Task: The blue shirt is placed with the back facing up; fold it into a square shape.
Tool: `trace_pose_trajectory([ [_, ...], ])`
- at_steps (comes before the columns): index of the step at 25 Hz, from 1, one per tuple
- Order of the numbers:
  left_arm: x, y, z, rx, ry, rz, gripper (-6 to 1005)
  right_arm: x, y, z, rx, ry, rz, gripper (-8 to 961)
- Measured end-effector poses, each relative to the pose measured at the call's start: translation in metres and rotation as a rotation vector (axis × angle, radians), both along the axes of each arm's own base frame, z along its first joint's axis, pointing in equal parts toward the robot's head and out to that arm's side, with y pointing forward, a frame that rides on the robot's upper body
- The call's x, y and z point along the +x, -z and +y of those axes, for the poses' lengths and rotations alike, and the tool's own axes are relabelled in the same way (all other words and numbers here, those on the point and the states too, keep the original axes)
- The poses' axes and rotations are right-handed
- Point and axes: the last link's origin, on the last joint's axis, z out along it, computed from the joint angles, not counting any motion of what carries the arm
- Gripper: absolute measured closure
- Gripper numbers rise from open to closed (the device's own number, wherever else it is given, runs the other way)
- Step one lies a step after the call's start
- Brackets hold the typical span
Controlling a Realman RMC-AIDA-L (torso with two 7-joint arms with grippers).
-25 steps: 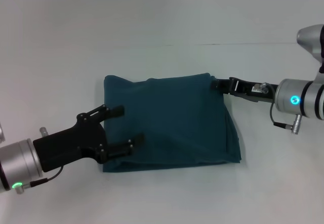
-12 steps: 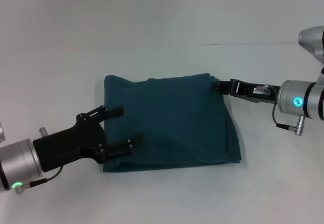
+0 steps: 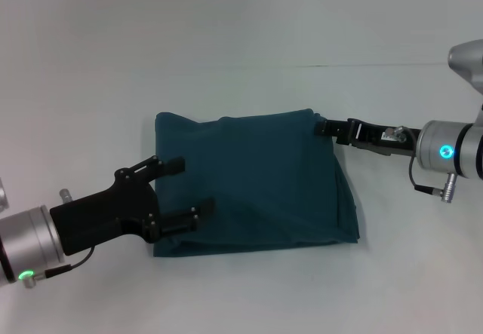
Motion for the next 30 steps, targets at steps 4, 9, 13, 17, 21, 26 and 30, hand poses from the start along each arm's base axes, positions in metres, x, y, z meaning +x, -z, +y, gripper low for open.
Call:
trace_pose_trajectory([
  [4, 0.0, -0.001, 0.001, 0.002, 0.002, 0.001, 108, -0.001, 0.006, 0.0, 0.003, 0.011, -0.007, 297],
  [9, -0.001, -0.001, 0.003, 0.009, -0.007, 0.011, 108, -0.004, 0.018, 0.0, 0.001, 0.032, -0.016, 317],
  [13, -0.002, -0.001, 0.003, 0.012, -0.011, 0.016, 108, -0.007, 0.021, 0.001, 0.017, 0.048, 0.017, 389],
  [17, -0.003, -0.002, 0.004, 0.014, -0.013, 0.019, 109, -0.006, 0.02, 0.0, 0.027, 0.054, 0.039, 458],
  [21, -0.003, -0.002, 0.004, 0.017, -0.015, 0.018, 109, -0.005, 0.019, 0.0, 0.03, 0.046, 0.03, 526],
  [26, -0.003, -0.003, 0.004, 0.018, -0.016, 0.018, 109, -0.005, 0.019, 0.001, 0.036, 0.049, 0.024, 628],
  [30, -0.004, -0.002, 0.004, 0.017, -0.018, 0.016, 109, -0.004, 0.019, 0.001, 0.042, 0.055, 0.02, 766],
])
